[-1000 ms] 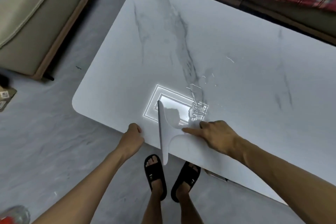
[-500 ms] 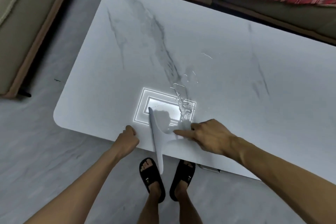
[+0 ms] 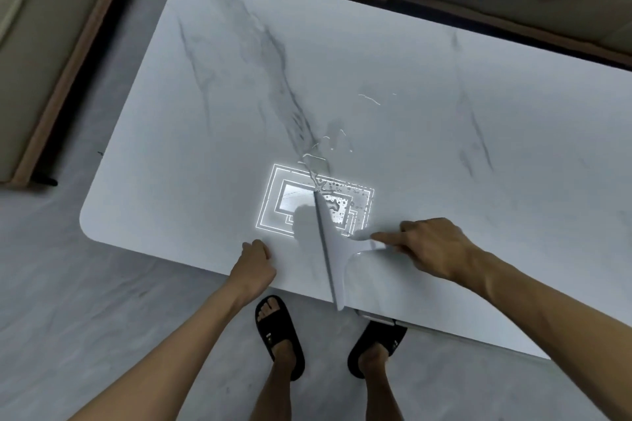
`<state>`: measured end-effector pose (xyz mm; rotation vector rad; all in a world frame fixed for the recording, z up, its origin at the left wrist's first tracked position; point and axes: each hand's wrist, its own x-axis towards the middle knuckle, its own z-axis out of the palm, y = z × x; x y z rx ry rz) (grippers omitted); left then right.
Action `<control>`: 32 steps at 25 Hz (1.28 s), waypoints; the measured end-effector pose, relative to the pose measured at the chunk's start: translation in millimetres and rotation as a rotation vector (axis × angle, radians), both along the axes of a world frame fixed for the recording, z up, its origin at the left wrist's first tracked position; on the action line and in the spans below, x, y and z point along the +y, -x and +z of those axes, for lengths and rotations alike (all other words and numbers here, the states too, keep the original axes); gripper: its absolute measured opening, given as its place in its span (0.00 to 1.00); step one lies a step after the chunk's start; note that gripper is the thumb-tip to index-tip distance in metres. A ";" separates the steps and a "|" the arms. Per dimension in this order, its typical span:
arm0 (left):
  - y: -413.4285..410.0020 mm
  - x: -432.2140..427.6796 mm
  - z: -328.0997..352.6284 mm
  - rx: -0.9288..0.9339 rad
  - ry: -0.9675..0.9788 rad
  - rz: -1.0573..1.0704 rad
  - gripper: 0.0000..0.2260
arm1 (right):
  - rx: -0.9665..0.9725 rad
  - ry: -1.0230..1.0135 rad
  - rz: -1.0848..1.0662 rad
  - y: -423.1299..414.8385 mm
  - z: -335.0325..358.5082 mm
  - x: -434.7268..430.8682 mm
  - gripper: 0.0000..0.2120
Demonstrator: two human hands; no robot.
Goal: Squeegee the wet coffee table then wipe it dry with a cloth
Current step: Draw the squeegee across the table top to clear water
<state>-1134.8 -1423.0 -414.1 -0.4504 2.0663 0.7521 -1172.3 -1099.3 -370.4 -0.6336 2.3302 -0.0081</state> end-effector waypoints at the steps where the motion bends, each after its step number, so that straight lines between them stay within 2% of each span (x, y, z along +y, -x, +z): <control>1: -1.1 6.6 -0.3 -0.003 0.006 -0.012 0.06 | 0.009 -0.022 -0.006 -0.1 -0.7 16.2 0.24; 6: -11.6 49.7 2.0 0.003 0.037 0.037 0.05 | 0.088 -0.055 0.064 -2.7 7.5 81.6 0.21; 9: -8.4 56.6 10.0 0.141 0.132 0.238 0.07 | 0.123 0.003 0.143 2.5 18.5 72.2 0.23; 12: -4.6 43.8 17.8 0.297 0.233 0.473 0.10 | 0.107 0.117 0.247 19.3 17.0 13.2 0.26; 15: -8.4 12.8 19.6 0.362 0.324 0.591 0.09 | 0.056 0.209 0.339 28.2 6.2 -79.2 0.30; 18: -7.3 -21.4 14.1 0.318 0.359 0.608 0.07 | 0.044 0.217 0.370 37.1 -7.6 -159.7 0.30; 21: -4.4 -44.2 2.1 0.233 0.314 0.547 0.04 | 0.066 0.183 0.359 48.6 -21.4 -202.2 0.28; 24: 1.0 -47.3 -4.8 0.156 0.232 0.472 0.04 | 0.093 0.156 0.266 62.2 -25.1 -180.9 0.29; 28: 10.2 -35.0 -8.5 0.050 0.127 0.369 0.05 | 0.088 0.078 0.075 77.1 -15.6 -75.4 0.26; 32: 21.8 -14.9 -9.2 0.021 0.099 0.244 0.07 | 0.236 -0.091 -0.028 70.2 7.6 16.6 0.22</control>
